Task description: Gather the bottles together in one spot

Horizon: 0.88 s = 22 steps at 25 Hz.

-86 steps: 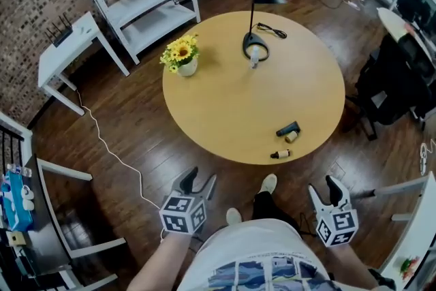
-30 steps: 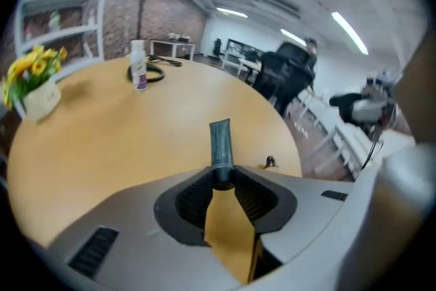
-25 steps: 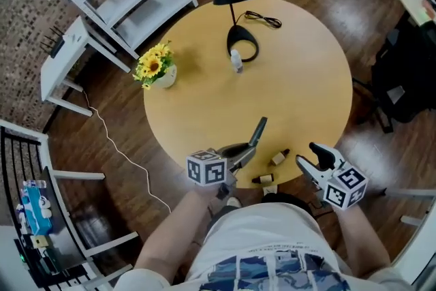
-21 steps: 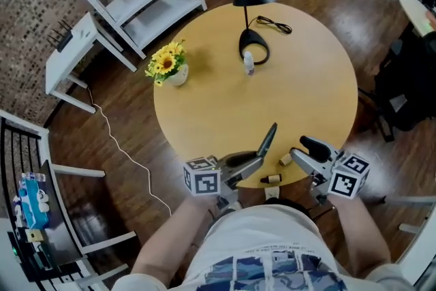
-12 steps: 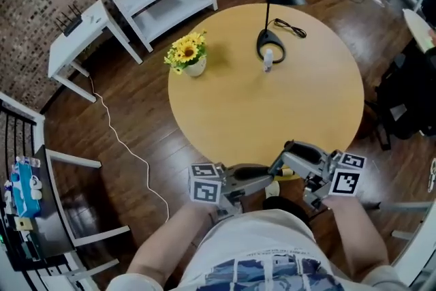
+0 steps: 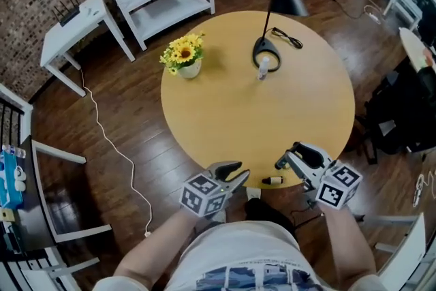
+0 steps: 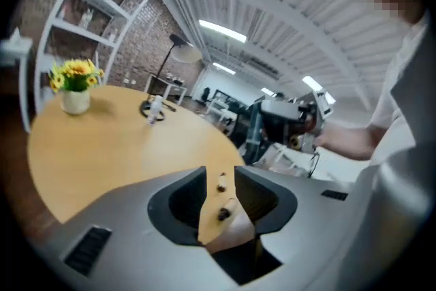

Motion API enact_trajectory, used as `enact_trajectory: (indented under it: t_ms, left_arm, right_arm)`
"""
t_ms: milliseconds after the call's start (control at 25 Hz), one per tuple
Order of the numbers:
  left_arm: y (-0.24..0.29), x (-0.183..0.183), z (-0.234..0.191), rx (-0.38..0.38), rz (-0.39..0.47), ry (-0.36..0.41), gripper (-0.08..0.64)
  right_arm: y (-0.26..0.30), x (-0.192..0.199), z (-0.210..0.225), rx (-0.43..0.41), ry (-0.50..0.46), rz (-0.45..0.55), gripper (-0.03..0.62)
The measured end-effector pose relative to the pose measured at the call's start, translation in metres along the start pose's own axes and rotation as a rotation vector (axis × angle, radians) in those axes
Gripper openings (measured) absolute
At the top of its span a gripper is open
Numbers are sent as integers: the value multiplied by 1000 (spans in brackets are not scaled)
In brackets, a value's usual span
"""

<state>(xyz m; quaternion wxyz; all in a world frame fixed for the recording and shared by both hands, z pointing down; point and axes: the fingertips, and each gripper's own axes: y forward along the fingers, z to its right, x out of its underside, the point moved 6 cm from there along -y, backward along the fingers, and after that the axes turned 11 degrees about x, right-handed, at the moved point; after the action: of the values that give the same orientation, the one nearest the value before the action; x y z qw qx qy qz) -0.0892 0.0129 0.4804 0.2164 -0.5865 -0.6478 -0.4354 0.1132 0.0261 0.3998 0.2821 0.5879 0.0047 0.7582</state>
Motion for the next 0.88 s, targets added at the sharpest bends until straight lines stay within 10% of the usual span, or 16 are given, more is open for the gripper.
enact_trajectory:
  t_ms: [160, 880]
  left_arm:
    - [18, -15, -24, -232, -79, 28, 109]
    - [51, -45, -36, -504, -67, -134, 109]
  right_arm:
    - [32, -27, 70, 112, -140, 1, 137]
    - [273, -50, 270, 218, -207, 29, 137]
